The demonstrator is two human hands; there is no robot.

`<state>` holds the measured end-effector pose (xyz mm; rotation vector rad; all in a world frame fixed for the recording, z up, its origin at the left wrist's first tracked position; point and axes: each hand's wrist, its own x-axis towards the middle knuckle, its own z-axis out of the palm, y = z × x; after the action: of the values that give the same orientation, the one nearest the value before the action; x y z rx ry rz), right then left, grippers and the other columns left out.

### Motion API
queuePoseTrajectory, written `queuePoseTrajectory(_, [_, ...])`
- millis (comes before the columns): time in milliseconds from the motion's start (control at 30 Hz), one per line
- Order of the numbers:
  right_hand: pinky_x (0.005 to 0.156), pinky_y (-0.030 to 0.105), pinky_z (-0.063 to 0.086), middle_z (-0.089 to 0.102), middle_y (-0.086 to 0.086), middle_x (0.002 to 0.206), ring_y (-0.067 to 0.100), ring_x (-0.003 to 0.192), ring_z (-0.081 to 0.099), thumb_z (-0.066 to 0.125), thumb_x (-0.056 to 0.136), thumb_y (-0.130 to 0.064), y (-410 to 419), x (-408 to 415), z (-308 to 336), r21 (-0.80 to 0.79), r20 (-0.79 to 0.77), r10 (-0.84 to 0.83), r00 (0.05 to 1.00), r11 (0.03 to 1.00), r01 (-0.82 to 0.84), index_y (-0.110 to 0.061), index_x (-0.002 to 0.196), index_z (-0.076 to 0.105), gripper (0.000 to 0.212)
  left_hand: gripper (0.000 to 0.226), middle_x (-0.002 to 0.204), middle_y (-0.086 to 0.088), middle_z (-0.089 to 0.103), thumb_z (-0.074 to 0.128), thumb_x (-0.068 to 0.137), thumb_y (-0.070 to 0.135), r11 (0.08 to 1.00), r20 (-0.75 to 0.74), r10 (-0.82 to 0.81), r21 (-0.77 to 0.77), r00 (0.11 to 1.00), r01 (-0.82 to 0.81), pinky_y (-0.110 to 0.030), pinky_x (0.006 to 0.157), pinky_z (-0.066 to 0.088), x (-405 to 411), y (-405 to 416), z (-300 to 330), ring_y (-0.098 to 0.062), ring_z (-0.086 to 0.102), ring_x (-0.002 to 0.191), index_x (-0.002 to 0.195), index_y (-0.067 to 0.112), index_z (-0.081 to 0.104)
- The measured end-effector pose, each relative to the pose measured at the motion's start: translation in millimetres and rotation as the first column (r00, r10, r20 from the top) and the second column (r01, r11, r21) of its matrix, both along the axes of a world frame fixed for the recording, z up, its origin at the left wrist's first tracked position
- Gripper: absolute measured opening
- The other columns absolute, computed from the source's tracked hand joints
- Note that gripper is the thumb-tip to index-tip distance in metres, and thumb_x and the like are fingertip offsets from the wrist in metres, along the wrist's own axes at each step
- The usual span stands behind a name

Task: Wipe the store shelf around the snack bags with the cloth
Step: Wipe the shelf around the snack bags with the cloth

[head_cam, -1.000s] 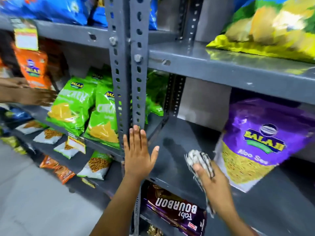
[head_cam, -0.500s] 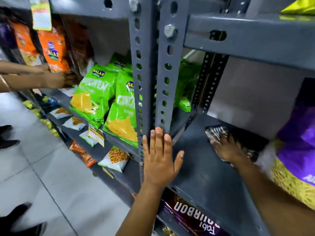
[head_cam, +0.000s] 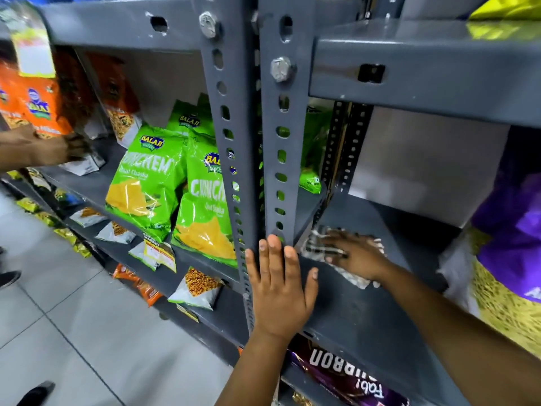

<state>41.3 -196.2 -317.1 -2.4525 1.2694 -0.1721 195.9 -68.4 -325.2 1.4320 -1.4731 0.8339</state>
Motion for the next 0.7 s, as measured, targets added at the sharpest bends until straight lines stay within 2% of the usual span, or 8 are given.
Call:
queuePoseTrajectory(67, [0.104, 0.017, 0.024, 0.048, -0.001, 0.14, 0.009, 0.131, 0.037, 0.063, 0.085, -0.019, 17.7, -7.5, -1.3, 0.04, 0.106, 0.083, 0.991, 0.995, -0.087, -0.023, 0.124, 0.055, 0.04, 0.074, 0.155, -0.007, -0.017, 0.033, 0.094, 0.04, 1.0, 0.004, -0.009, 0.013, 1.0, 0.009, -0.045, 0.118, 0.0, 0.3, 2.2, 1.6, -0.024, -0.005, 0.144, 0.145, 0.01, -0.012])
queuePoseTrajectory(167, [0.102, 0.02, 0.036, 0.057, 0.001, 0.126, 0.009, 0.118, 0.047, 0.062, 0.083, -0.005, 27.8, -27.6, 5.0, 0.244, 0.174, 0.07, 0.982, 0.963, -0.112, -0.014, 0.118, 0.059, 0.035, 0.073, 0.155, -0.007, -0.018, 0.032, 0.094, 0.039, 0.999, 0.014, -0.024, 0.025, 1.0, 0.024, -0.045, 0.118, -0.001, 2.7, 3.3, 3.1, -0.024, -0.006, 0.143, 0.145, 0.01, -0.012])
queuePoseTrajectory(233, [0.085, 0.011, 0.046, 0.06, 0.006, 0.113, 0.015, 0.107, 0.053, 0.054, 0.086, 0.004, 18.6, -39.3, 21.8, 0.364, 0.376, -0.141, 0.916, 0.931, -0.006, -0.009, 0.116, 0.058, 0.033, 0.073, 0.155, -0.007, -0.018, 0.033, 0.094, 0.039, 0.999, 0.014, -0.031, 0.016, 0.999, 0.031, -0.045, 0.118, -0.001, 3.3, 2.6, 3.3, -0.024, -0.006, 0.143, 0.145, 0.01, -0.012])
queuePoseTrajectory(333, [0.047, 0.006, 0.045, 0.068, 0.008, 0.072, 0.009, 0.059, 0.061, 0.046, 0.089, 0.009, -7.2, -55.7, 26.9, 0.478, 0.57, -0.534, 0.624, 0.834, 0.277, 0.003, 0.113, 0.056, 0.026, 0.074, 0.155, -0.006, -0.018, 0.033, 0.094, 0.038, 0.999, 0.01, -0.039, 0.005, 0.999, 0.039, -0.045, 0.118, -0.001, 2.6, 2.7, 3.1, -0.024, -0.007, 0.143, 0.145, 0.01, -0.012])
queuePoseTrajectory(400, [0.062, 0.011, 0.05, 0.071, -0.004, 0.068, 0.003, 0.063, 0.064, 0.048, 0.09, 0.004, -14.6, -57.6, 9.1, 0.38, 0.481, -0.568, 0.667, 0.821, 0.426, -0.01, 0.1, 0.062, 0.023, 0.074, 0.155, -0.006, -0.019, 0.033, 0.094, 0.038, 0.998, 0.008, -0.055, 0.0, 0.998, 0.055, -0.045, 0.118, -0.001, 2.9, 1.6, 1.9, -0.024, -0.008, 0.143, 0.144, 0.011, -0.014])
queuePoseTrajectory(533, [0.107, 0.038, 0.035, 0.055, 0.011, 0.132, 0.028, 0.123, 0.05, 0.056, 0.087, -0.007, 8.7, -44.6, -9.6, 0.108, 0.215, -0.386, 0.897, 0.922, 0.371, -0.014, 0.118, 0.059, 0.032, 0.075, 0.155, -0.006, -0.02, 0.034, 0.093, 0.038, 0.999, 0.014, -0.043, 0.002, 0.999, 0.043, -0.045, 0.118, 0.0, 3.0, -1.6, 4.0, -0.023, -0.008, 0.143, 0.144, 0.011, -0.015])
queuePoseTrajectory(633, [0.11, 0.032, 0.029, 0.047, 0.004, 0.141, 0.022, 0.131, 0.041, 0.057, 0.088, -0.008, 50.1, -40.9, -4.8, 0.188, 0.212, -0.224, 0.951, 0.964, 0.185, -0.015, 0.122, 0.056, 0.034, 0.073, 0.155, -0.007, -0.019, 0.032, 0.094, 0.038, 0.998, 0.017, -0.055, -0.003, 0.998, 0.055, -0.046, 0.117, 0.0, 3.0, 0.9, 2.3, -0.024, -0.007, 0.143, 0.145, 0.01, -0.012])
queuePoseTrajectory(700, [0.108, 0.027, 0.031, 0.045, -0.004, 0.138, 0.015, 0.129, 0.04, 0.055, 0.09, -0.01, 69.1, -45.8, 3.8, 0.404, 0.218, -0.175, 0.96, 0.912, 0.074, -0.014, 0.126, 0.052, 0.037, 0.071, 0.155, -0.007, -0.018, 0.032, 0.095, 0.038, 0.998, 0.014, -0.055, -0.002, 0.998, 0.055, -0.046, 0.116, 0.001, 3.0, 1.1, 2.7, -0.024, -0.007, 0.143, 0.145, 0.01, -0.01])
